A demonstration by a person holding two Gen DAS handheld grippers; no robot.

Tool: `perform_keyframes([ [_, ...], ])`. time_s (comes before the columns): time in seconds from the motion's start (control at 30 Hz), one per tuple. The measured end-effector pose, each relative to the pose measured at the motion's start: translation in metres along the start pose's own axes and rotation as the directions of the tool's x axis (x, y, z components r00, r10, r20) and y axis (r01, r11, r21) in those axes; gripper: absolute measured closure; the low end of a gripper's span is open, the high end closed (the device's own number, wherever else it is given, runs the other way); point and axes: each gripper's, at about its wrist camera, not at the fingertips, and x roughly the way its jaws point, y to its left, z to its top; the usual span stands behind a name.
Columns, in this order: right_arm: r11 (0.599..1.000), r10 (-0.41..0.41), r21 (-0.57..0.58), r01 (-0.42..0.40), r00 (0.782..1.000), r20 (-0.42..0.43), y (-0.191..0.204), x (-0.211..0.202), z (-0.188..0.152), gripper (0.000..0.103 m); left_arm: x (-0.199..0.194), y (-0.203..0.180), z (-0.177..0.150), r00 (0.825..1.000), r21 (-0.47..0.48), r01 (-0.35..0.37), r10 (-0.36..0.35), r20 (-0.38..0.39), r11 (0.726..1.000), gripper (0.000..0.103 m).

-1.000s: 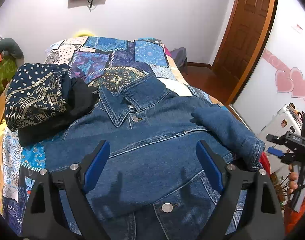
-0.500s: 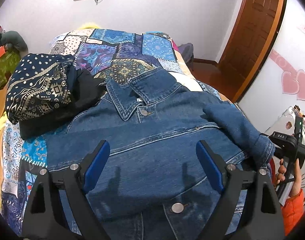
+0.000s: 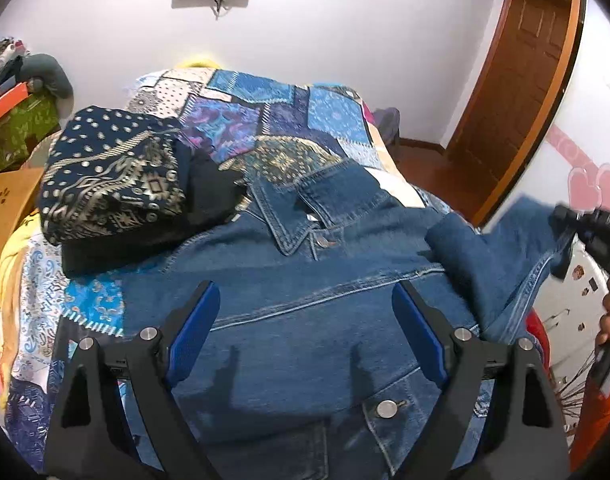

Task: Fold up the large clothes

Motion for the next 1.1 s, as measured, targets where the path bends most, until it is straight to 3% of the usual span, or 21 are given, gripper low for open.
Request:
perform_keyframes([
  [0.2,0.973,0.166,-0.158,-0.167,0.986,-0.019,0.096,0.005,-0.001,0.096,-0.027,0.026,-0.003,0.998,-0.018,-0.031,0.032,0.052,0.999,0.015],
  [0.37,0.919,0.282,-0.238,-0.313,0.947,-0.156,0.164,0.035,-0.032,0.096,-0.049,0.065,-0.012,0.995,-0.082,-0.06,0.066,0.07,0.995,0.012],
  [0.43,0.9,0.302,-0.243,-0.363,0.919,-0.255,0.186,0.057,-0.059,0.096,-0.054,0.08,-0.017,0.994,-0.106,-0.083,0.09,0.067,0.991,0.012],
  [0.53,0.885,0.267,-0.27,-0.379,0.889,-0.372,0.203,0.088,-0.098,0.096,-0.061,0.108,-0.028,0.991,-0.16,-0.112,0.121,0.048,0.981,0.012],
  [0.67,0.867,0.127,-0.359,-0.346,0.85,-0.512,0.216,0.13,-0.162,0.093,-0.062,0.133,-0.043,0.989,-0.225,-0.143,0.15,0.015,0.964,0.012],
  [0.83,0.847,0.046,-0.393,-0.357,0.788,-0.614,0.218,0.146,-0.194,0.093,-0.052,0.148,-0.061,0.987,-0.267,-0.162,0.156,-0.042,0.95,0.012],
  [0.93,0.825,0.027,-0.414,-0.383,0.76,-0.649,0.216,0.137,-0.196,0.082,-0.044,0.15,-0.066,0.989,-0.289,-0.148,0.132,-0.072,0.946,0.012],
  [1.0,0.819,0.039,-0.415,-0.396,0.76,-0.649,0.213,0.127,-0.191,0.072,-0.04,0.147,-0.067,0.99,-0.297,-0.132,0.113,-0.081,0.946,0.012],
  [1.1,0.817,0.064,-0.452,-0.358,0.835,-0.547,0.205,0.1,-0.169,0.059,-0.036,0.143,-0.066,0.992,-0.303,-0.114,0.09,-0.09,0.946,0.012],
])
